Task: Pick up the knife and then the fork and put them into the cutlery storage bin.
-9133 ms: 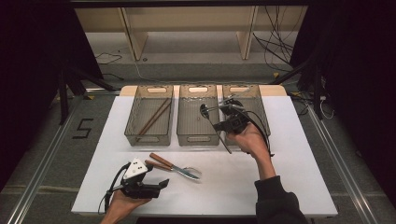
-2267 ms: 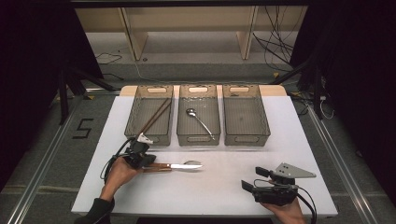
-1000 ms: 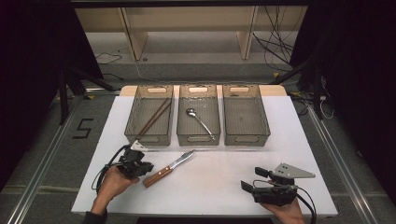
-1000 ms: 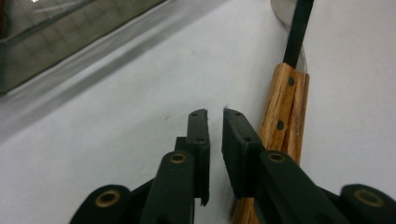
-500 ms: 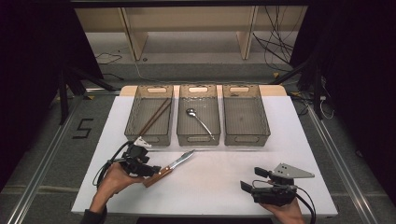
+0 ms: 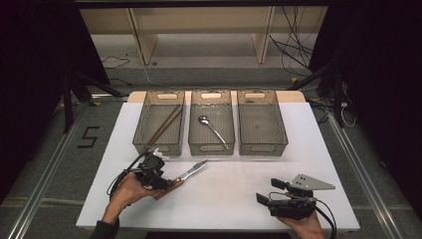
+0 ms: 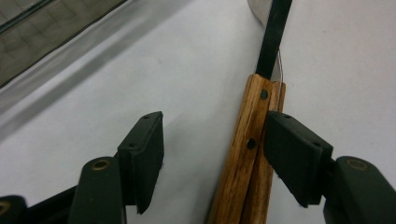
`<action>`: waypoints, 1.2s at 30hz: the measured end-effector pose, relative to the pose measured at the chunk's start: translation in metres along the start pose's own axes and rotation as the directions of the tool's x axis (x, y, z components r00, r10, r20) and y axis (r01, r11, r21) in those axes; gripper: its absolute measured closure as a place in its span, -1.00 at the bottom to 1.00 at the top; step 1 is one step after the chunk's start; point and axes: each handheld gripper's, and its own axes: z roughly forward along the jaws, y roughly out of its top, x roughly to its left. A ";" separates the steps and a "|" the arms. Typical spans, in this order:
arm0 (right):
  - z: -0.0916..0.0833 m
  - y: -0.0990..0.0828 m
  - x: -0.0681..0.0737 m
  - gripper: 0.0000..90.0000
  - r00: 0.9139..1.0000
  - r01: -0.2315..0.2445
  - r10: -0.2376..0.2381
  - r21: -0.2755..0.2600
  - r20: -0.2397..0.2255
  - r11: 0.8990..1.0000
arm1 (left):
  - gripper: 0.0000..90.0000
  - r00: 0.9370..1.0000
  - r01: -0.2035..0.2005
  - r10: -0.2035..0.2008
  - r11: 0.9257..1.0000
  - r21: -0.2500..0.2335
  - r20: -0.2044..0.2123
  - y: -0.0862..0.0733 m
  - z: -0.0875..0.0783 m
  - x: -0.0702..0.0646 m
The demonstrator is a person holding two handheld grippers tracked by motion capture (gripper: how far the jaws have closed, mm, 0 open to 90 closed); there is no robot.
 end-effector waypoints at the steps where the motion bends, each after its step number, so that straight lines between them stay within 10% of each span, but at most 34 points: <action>1: 0.000 0.000 0.000 -0.54 1.000 0.001 -0.001 0.000 -0.001 1.000 | -0.16 1.000 -0.001 0.001 1.000 0.003 -0.005 0.000 0.000 0.000; 25: 0.000 0.000 0.000 -0.53 1.000 0.002 -0.002 0.000 0.004 1.000 | 0.29 0.998 -0.062 0.062 0.996 0.061 0.007 0.007 0.012 -0.006; 36: 0.000 0.000 0.000 -0.52 1.000 0.003 -0.003 0.004 0.007 1.000 | 0.62 0.988 -0.153 0.153 0.986 0.058 0.003 0.006 0.011 -0.012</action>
